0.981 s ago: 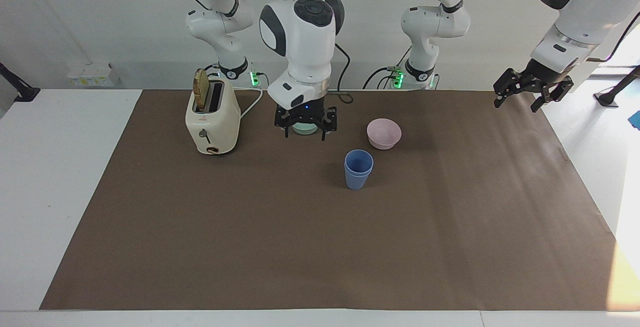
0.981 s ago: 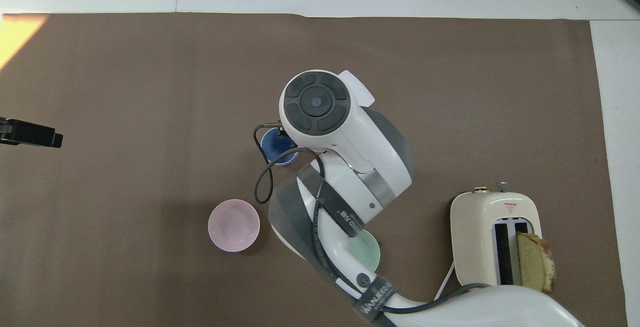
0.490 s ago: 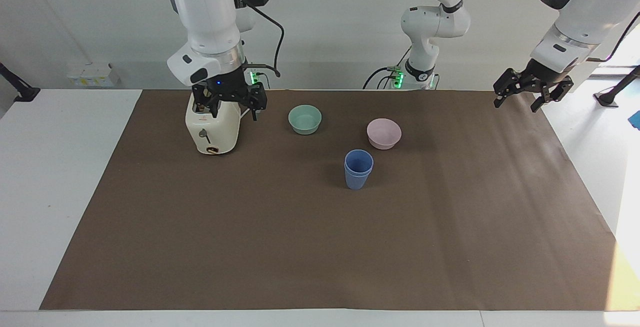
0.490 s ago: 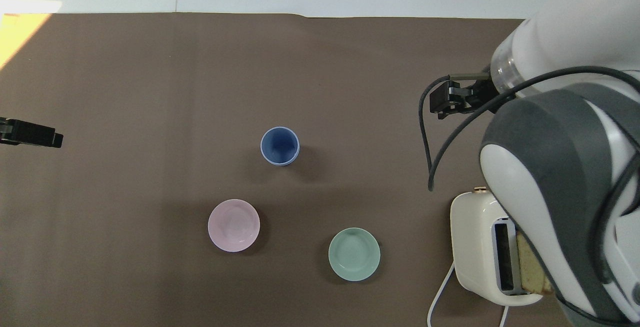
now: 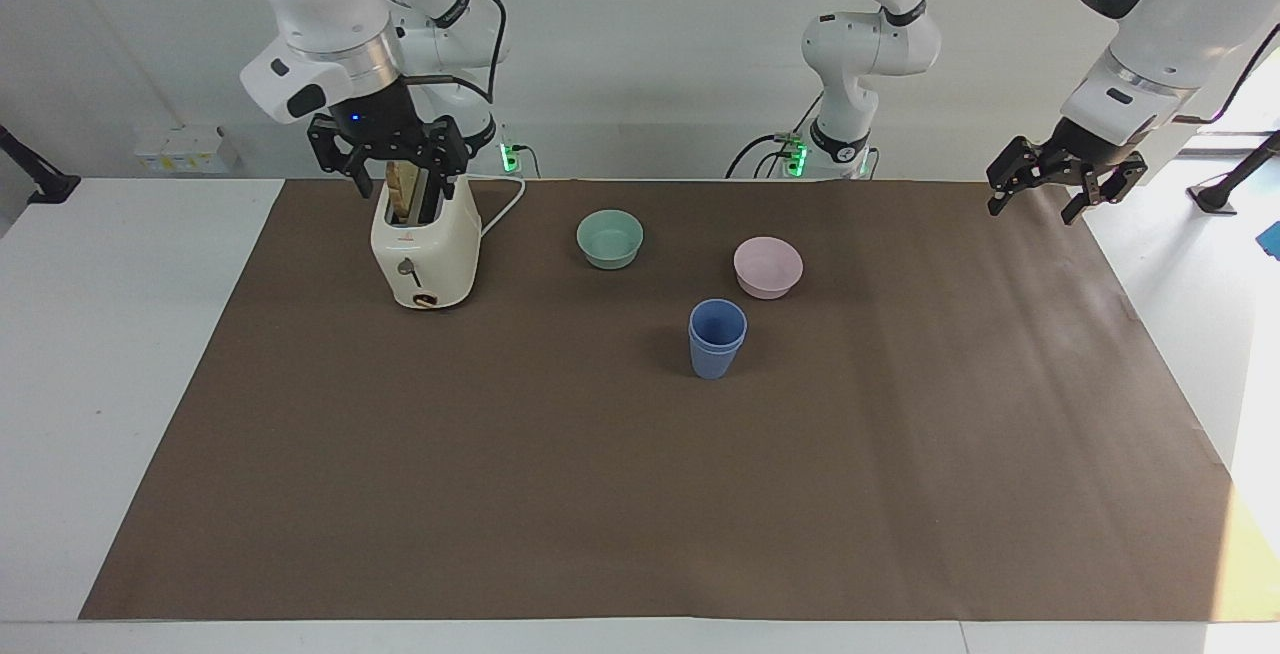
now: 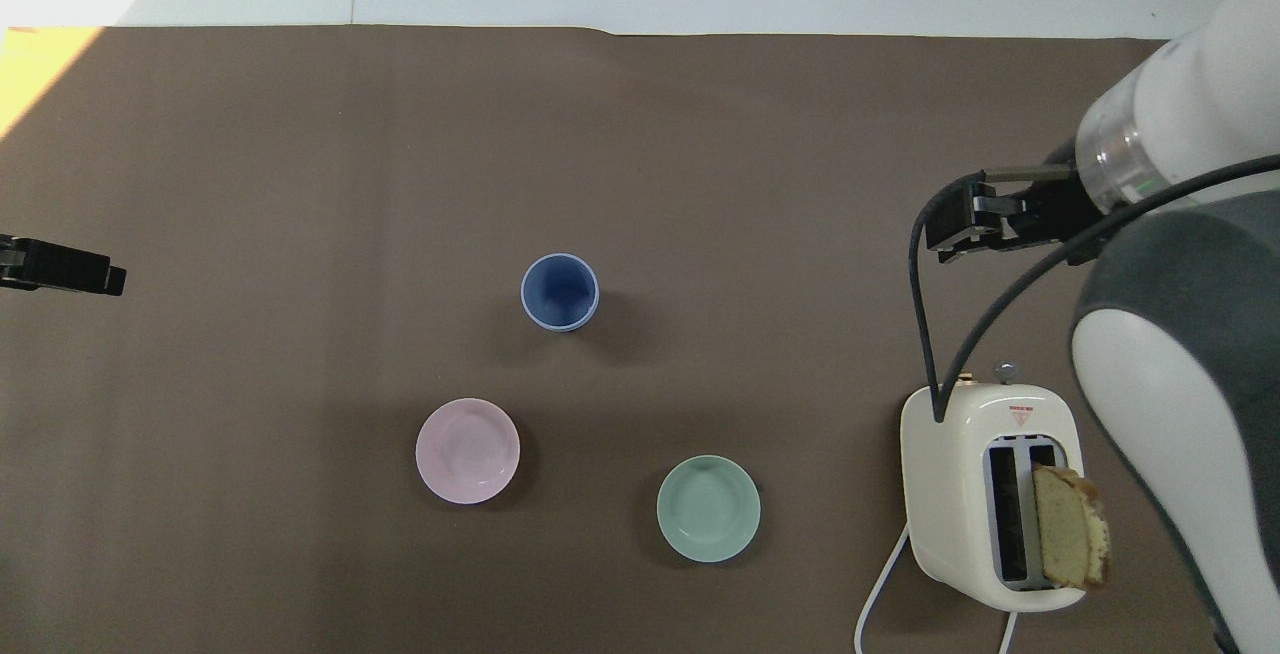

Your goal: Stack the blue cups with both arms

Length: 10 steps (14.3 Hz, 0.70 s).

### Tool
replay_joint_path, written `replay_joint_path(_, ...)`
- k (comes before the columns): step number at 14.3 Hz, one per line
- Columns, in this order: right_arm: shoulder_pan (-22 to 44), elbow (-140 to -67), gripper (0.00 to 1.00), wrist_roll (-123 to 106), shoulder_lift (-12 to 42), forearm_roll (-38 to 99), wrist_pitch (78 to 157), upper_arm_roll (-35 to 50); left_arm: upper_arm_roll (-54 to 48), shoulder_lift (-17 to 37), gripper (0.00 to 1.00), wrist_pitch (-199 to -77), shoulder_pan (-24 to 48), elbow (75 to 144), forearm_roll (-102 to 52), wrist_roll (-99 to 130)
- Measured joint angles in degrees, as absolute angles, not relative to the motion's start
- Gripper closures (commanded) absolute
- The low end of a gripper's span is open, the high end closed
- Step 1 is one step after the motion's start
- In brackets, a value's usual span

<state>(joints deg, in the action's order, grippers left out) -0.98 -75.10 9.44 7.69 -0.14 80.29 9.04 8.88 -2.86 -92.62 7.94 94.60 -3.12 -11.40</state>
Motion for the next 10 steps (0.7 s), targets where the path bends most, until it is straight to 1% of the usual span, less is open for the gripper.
replay_joint_path(2, -2.8, -78.2, 0.00, 7.2, 6.3, 0.6, 81.7, 9.0, 8.9, -2.9, 0.00, -92.6, 7.9, 94.6, -3.1, -11.4)
replay_joint_path(7, -3.0, -85.7, 0.00, 6.8, 2.6, 0.7, 86.0, 9.0, 8.9, -2.9, 0.00, -92.6, 7.9, 94.0, -3.1, -11.4)
replay_joint_path(10, -3.3, -87.8, 0.00, 5.1, 1.5, 0.6, 88.3, 9.0, 8.9, -2.9, 0.00, -92.6, 7.9, 94.0, -3.1, -11.4)
